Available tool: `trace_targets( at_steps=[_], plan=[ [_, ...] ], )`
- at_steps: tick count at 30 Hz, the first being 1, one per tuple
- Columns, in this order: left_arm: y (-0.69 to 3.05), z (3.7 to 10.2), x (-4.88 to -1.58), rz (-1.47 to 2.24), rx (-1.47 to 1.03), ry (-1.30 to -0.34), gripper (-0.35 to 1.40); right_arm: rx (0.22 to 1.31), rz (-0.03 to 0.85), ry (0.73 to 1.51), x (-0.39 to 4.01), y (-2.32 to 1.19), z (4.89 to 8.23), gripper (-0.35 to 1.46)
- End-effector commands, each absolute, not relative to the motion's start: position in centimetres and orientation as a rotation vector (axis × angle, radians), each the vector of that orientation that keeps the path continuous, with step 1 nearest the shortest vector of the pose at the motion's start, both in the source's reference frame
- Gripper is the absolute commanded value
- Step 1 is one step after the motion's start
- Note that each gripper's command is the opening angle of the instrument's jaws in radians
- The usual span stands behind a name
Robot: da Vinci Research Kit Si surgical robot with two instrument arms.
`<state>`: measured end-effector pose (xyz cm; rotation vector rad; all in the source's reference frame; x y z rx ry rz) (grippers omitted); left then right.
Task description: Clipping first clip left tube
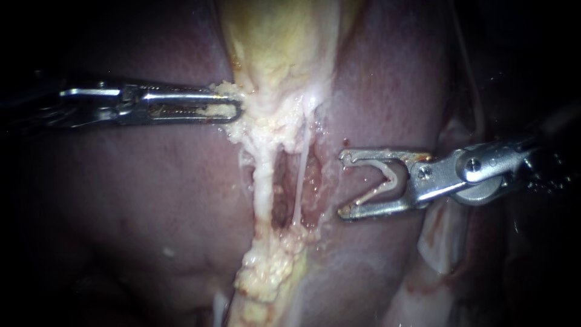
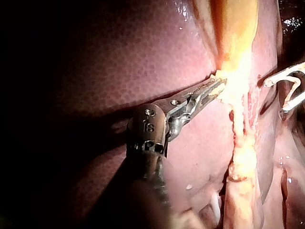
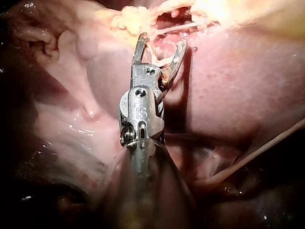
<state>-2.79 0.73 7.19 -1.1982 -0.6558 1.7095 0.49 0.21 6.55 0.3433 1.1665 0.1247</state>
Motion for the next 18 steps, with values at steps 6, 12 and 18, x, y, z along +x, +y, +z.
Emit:
trace_targets(
  at_steps=[6, 12, 18],
  plan=[
    [0.75, 7.00, -2.69, 1.705, -1.197, -0.669, -0.35, 0.343, 0.125, 1.167, 0.50, 0.20, 6.55, 0.50],
    [0.84, 6.46, -2.44, 1.674, -1.215, -0.687, -0.35, 0.361, 0.113, 1.172, 0.51, 0.17, 6.53, 0.50],
    [0.80, 6.22, -2.35, 1.675, -1.229, -0.681, -0.35, 0.401, 0.085, 1.185, 0.66, 0.08, 6.46, 0.50]
  ],
)
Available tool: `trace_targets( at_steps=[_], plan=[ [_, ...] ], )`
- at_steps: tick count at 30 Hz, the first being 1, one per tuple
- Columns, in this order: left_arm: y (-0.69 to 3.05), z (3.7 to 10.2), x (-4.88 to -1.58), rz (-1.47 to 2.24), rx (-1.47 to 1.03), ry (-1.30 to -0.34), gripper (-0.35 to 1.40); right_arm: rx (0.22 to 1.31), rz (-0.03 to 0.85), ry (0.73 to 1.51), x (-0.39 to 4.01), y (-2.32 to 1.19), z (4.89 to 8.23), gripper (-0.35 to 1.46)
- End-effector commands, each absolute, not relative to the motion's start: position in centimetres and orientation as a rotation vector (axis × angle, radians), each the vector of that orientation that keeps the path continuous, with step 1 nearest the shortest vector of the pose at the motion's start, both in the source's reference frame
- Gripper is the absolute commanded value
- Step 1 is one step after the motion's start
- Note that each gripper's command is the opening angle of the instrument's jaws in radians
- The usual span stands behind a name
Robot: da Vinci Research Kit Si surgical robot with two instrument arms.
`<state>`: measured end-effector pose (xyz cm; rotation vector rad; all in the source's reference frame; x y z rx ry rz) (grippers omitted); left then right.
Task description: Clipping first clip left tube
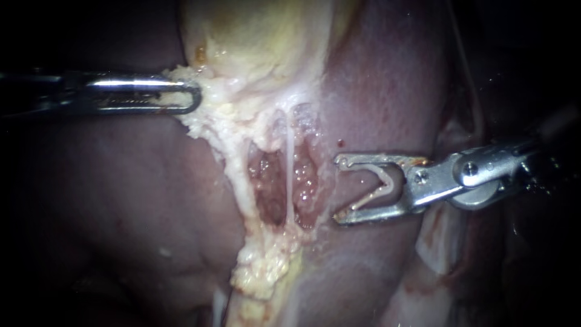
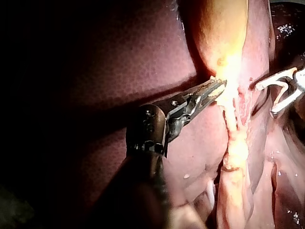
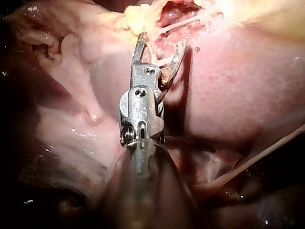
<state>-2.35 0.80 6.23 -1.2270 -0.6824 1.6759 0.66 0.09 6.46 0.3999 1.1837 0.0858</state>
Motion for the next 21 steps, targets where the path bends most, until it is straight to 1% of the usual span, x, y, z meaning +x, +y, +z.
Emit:
trace_targets(
  at_steps=[1, 5, 8, 12, 15, 21],
  plan=[
    [0.80, 6.22, -2.36, 1.675, -1.229, -0.680, -0.35, 0.406, 0.082, 1.189, 0.69, 0.06, 6.45, 0.50],
    [0.78, 6.23, -2.39, 1.676, -1.229, -0.678, -0.35, 0.443, 0.102, 1.207, 0.85, -0.03, 6.44, 0.50],
    [0.77, 6.23, -2.39, 1.676, -1.229, -0.678, -0.35, 0.491, 0.131, 1.227, 0.96, -0.08, 6.46, 0.50],
    [0.77, 6.23, -2.39, 1.676, -1.229, -0.678, -0.35, 0.554, 0.149, 1.248, 1.09, -0.11, 6.52, 0.50],
    [0.76, 6.22, -2.40, 1.676, -1.229, -0.677, -0.35, 0.601, 0.164, 1.258, 1.17, -0.12, 6.60, 0.50],
    [0.75, 6.23, -2.41, 1.676, -1.229, -0.677, -0.35, 0.635, 0.183, 1.249, 1.29, -0.19, 6.86, 0.50]
  ],
)
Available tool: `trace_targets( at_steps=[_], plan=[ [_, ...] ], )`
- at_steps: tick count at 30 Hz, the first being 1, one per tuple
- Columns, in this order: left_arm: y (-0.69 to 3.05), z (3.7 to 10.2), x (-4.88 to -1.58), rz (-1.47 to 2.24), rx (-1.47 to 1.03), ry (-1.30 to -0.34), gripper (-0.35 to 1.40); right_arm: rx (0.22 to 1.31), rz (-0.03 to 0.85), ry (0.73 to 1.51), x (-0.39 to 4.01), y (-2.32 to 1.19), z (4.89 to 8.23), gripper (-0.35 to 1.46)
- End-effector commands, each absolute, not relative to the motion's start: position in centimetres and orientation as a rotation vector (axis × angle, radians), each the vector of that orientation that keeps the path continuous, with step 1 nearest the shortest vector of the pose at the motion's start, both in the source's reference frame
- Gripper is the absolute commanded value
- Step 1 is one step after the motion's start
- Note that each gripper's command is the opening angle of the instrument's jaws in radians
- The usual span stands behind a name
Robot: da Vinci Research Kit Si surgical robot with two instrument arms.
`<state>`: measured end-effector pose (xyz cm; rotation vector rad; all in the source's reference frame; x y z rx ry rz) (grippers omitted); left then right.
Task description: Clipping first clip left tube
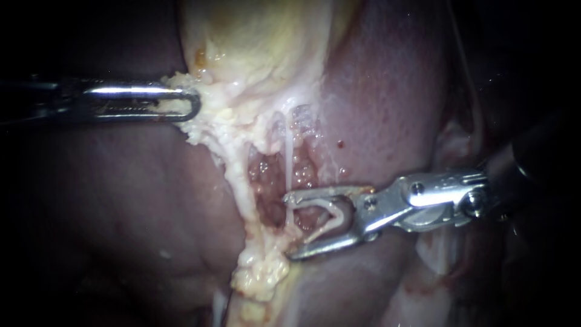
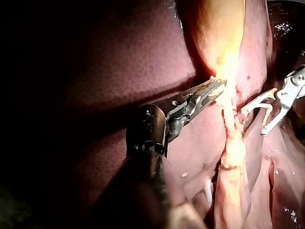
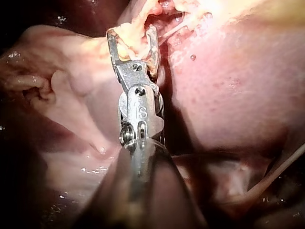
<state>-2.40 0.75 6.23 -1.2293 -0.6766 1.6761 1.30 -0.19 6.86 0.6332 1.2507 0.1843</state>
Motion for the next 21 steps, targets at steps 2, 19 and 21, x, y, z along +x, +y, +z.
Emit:
trace_targets(
  at_steps=[2, 19, 21],
  plan=[
    [0.75, 6.23, -2.41, 1.677, -1.229, -0.676, -0.35, 0.638, 0.191, 1.244, 1.30, -0.20, 6.95, 0.50],
    [0.75, 6.28, -2.42, 1.678, -1.231, -0.675, -0.35, 0.707, 0.199, 1.274, 1.47, -0.17, 7.35, 0.49],
    [0.75, 6.28, -2.42, 1.678, -1.231, -0.675, -0.35, 0.730, 0.181, 1.295, 1.52, -0.21, 7.36, 0.49]
  ],
)
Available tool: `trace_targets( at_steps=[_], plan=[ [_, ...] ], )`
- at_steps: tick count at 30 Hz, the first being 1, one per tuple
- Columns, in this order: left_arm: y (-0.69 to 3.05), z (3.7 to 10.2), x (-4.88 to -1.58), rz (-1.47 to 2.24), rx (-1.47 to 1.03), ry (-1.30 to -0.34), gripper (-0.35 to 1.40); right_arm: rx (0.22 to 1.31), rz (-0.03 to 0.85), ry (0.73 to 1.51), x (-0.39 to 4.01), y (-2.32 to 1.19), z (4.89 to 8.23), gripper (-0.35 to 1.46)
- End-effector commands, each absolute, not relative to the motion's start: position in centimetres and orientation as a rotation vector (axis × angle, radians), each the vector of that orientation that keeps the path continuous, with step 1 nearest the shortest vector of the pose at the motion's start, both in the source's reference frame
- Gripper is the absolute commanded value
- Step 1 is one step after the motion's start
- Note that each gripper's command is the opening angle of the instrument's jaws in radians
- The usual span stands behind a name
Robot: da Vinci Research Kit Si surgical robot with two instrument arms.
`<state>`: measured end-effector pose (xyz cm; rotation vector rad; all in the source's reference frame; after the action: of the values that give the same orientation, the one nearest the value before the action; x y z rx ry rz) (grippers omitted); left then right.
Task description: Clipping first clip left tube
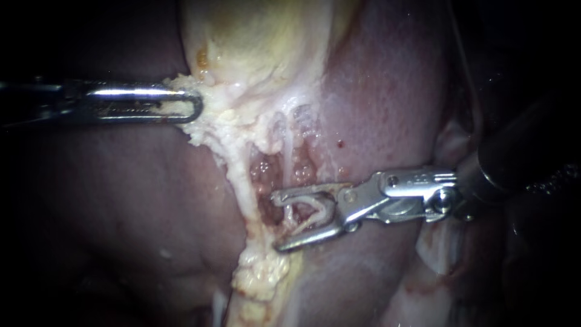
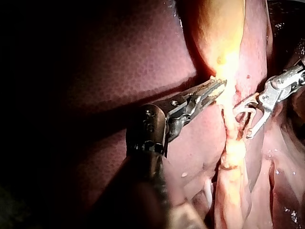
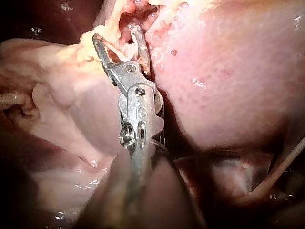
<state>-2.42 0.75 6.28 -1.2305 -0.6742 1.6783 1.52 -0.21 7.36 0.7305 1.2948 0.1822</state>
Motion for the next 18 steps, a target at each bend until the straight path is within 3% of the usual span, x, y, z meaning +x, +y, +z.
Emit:
trace_targets(
  at_steps=[1, 10, 18],
  plan=[
    [0.75, 6.29, -2.41, 1.679, -1.231, -0.675, -0.35, 0.739, 0.171, 1.305, 1.55, -0.22, 7.35, 0.49],
    [0.76, 6.29, -2.42, 1.678, -1.231, -0.675, -0.35, 0.797, 0.129, 1.369, 1.91, -0.33, 7.22, 0.46],
    [0.77, 6.31, -2.43, 1.678, -1.231, -0.675, -0.35, 0.810, 0.167, 1.376, 2.22, -0.38, 7.14, 0.45]
  ],
)
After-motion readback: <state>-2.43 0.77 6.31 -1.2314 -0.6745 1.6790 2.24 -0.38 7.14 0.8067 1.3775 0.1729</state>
